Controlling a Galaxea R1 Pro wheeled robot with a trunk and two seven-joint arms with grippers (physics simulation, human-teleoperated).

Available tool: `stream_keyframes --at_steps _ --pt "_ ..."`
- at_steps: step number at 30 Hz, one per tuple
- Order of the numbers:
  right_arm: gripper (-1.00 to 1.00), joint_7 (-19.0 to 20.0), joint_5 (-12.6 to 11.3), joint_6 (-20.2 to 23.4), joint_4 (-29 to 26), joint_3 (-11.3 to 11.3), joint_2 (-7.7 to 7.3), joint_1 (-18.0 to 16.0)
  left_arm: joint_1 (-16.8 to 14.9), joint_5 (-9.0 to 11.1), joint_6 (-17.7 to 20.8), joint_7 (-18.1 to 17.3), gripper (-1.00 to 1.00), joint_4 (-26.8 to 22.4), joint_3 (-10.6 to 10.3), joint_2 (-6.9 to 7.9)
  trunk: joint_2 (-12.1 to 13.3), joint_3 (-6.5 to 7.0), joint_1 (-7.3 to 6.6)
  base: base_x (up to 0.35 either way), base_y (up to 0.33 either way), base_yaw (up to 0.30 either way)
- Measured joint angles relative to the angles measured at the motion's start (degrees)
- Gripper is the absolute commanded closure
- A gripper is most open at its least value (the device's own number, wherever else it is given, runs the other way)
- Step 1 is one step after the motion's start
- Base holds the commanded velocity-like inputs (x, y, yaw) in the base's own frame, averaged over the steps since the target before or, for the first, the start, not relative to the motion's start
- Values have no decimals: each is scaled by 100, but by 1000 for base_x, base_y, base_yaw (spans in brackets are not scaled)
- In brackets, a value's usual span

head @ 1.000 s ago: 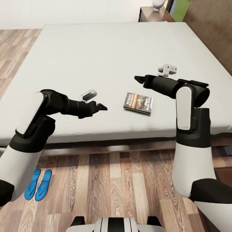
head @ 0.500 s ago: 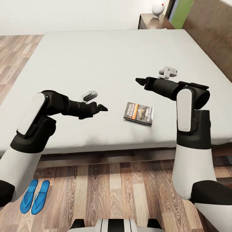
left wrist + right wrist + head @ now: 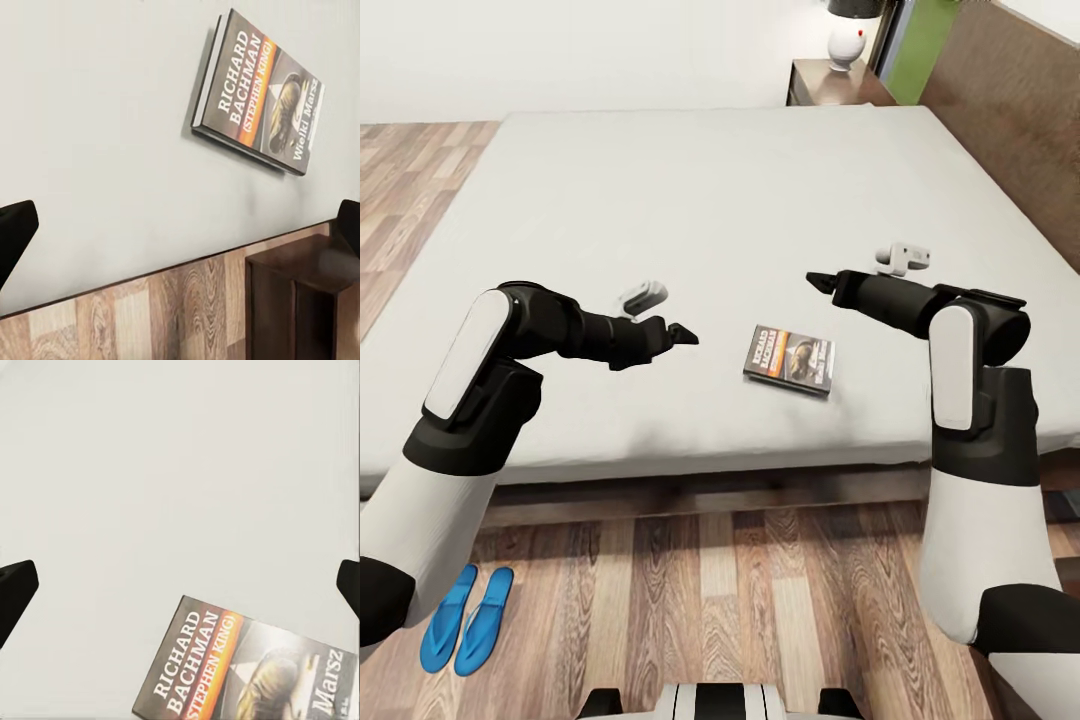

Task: In the bedroom, move the book from the bed onto either nightstand, and place the two sandals side by side next to the bed.

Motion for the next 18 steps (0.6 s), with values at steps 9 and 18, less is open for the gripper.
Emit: stream_keyframes --at_steps 9,18 --pt "-100 1744 -48 3 -1 -760 -538 269 1 -12 2 -1 -100 -4 -4 -10 0 84 0 0 0 0" --pt "-100 2734 -41 2 -2 -1174 -703 703 1 -20 2 -1 -100 -4 -21 -22 0 168 0 0 0 0"
